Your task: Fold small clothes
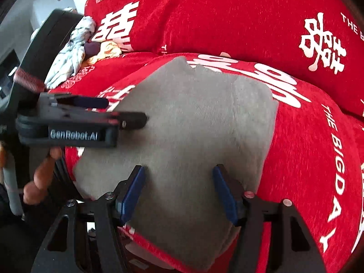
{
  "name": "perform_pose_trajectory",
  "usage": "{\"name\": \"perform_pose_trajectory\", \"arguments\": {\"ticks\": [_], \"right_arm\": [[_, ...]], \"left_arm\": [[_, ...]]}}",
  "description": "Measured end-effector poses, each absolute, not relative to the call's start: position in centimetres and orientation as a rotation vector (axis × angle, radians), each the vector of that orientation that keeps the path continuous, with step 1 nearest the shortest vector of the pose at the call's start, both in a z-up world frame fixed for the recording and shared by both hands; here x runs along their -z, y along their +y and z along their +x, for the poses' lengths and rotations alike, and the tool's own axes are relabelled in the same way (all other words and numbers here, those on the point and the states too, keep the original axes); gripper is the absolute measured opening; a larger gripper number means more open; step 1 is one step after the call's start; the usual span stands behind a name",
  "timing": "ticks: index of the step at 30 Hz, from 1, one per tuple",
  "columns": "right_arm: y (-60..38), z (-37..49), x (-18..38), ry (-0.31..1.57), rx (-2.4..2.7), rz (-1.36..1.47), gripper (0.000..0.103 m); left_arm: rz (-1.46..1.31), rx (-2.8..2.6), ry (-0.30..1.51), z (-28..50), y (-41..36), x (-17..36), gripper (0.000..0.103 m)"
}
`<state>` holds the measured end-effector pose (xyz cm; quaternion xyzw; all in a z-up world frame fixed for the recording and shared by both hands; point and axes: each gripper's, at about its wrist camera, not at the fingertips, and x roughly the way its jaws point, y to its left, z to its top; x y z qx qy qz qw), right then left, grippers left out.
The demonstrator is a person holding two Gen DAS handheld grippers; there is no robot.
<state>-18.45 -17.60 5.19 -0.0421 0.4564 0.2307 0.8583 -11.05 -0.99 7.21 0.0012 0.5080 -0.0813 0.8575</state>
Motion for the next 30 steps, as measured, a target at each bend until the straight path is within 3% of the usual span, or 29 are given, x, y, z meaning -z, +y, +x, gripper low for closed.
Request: {"name": "perform_pose_trajectory", "arguments": {"ticks": [12,15,19,30], "right_arm": [[-17.9,-21.6,-7.3,1.000,-0.430,-0.197,0.069],[-17.5,-21.2,-8.6,0.969,-0.349,-0.241,0.077],[-17.3,-20.4,-9.4,0.960,-0.298,-0.254,0.077],[-17.3,-19.6,-9.8,0.953,-0.262,-0.248,0.077]], "left_arm": [[0.011,0.128,1.021,-14.1,-0.5,-9.2,0.089],[-0.006,0.139,1.025,-14.0,-0.5,-9.6,0.089],[0.000,0.104,0.992,-14.5,-0.7,-10.0,0.089],[0.008,0.124,1.100,-14.4,-1.4,-8.7,0.089]]}}
